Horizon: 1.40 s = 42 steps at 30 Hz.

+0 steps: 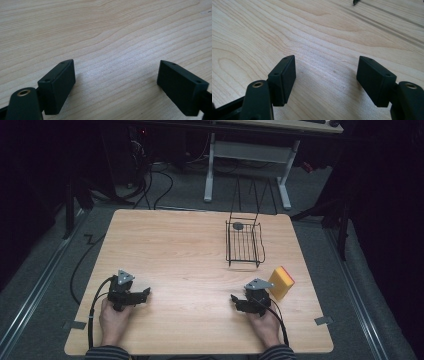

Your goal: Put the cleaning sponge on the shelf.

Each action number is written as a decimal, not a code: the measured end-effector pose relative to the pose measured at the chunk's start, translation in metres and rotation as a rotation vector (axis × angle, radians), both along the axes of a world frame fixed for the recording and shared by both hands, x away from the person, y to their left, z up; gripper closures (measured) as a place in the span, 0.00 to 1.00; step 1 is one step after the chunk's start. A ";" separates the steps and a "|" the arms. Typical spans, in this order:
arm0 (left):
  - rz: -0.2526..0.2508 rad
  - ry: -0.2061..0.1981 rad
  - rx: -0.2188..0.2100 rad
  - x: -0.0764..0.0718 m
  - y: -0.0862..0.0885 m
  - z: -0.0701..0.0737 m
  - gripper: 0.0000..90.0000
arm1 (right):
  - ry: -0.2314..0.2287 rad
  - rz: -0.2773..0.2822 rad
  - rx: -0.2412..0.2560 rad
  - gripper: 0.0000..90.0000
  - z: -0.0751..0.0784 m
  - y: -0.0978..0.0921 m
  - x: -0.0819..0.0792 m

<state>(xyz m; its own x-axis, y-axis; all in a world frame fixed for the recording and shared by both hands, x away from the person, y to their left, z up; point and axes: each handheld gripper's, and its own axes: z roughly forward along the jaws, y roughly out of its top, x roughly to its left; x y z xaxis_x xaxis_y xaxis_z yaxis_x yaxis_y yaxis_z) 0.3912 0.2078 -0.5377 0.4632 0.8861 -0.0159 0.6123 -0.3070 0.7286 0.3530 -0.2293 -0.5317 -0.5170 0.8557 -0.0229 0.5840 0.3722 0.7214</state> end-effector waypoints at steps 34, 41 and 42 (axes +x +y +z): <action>0.002 0.002 0.000 0.000 0.000 0.000 0.17 | 0.016 -0.002 0.001 0.37 0.002 -0.004 -0.009; 0.001 0.002 0.000 0.000 0.000 0.000 0.17 | -0.010 -0.007 0.017 0.39 0.011 -0.009 -0.017; 0.001 0.002 0.000 0.000 0.000 0.000 0.17 | -0.010 -0.007 0.017 0.39 0.011 -0.009 -0.017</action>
<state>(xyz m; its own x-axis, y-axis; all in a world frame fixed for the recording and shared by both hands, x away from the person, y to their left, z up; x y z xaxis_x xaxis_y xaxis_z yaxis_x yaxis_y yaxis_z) 0.3913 0.2080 -0.5374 0.4620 0.8867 -0.0175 0.6145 -0.3058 0.7273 0.3355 -0.2378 -0.5204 -0.5105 0.8598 -0.0136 0.5791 0.3555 0.7336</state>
